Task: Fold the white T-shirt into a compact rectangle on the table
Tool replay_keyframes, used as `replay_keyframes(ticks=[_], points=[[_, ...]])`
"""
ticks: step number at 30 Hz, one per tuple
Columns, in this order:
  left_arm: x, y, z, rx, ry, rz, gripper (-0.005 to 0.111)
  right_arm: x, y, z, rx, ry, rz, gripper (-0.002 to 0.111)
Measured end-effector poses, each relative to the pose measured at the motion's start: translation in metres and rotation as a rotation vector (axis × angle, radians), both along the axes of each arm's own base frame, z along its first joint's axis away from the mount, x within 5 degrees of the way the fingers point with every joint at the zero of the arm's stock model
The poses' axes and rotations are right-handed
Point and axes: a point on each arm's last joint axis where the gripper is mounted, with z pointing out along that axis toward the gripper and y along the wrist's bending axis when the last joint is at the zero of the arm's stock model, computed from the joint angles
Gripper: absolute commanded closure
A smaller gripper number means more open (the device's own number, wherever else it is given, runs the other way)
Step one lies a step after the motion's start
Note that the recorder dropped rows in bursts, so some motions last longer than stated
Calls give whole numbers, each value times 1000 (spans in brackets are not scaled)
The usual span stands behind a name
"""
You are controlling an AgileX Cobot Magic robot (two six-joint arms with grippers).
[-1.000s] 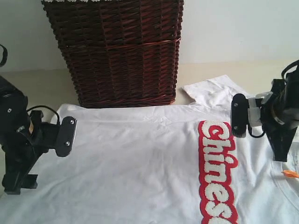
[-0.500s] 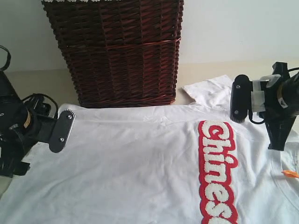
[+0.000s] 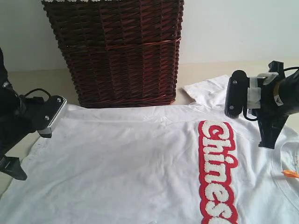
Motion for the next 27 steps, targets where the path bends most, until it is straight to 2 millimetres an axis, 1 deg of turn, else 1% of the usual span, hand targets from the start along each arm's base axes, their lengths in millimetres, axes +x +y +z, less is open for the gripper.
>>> replay_keyframes(ticks=[4, 7, 11, 16, 20, 27], points=[[11, 5, -7, 7, 15, -20, 2, 0, 0, 0, 0, 0, 0, 108], [19, 10, -19, 34, 43, -30, 2, 0, 0, 0, 1, 1, -1, 108], [25, 15, -38, 57, 71, -42, 2, 0, 0, 0, 0, 1, 0, 108], [32, 17, -51, 57, 45, -42, 2, 0, 0, 0, -14, 4, 13, 108], [33, 17, -57, 60, 54, -40, 2, -1, -1, 0, -19, 8, 12, 108], [35, 22, -56, 54, 49, -16, 2, -1, -2, -1, -27, 15, 9, 108]])
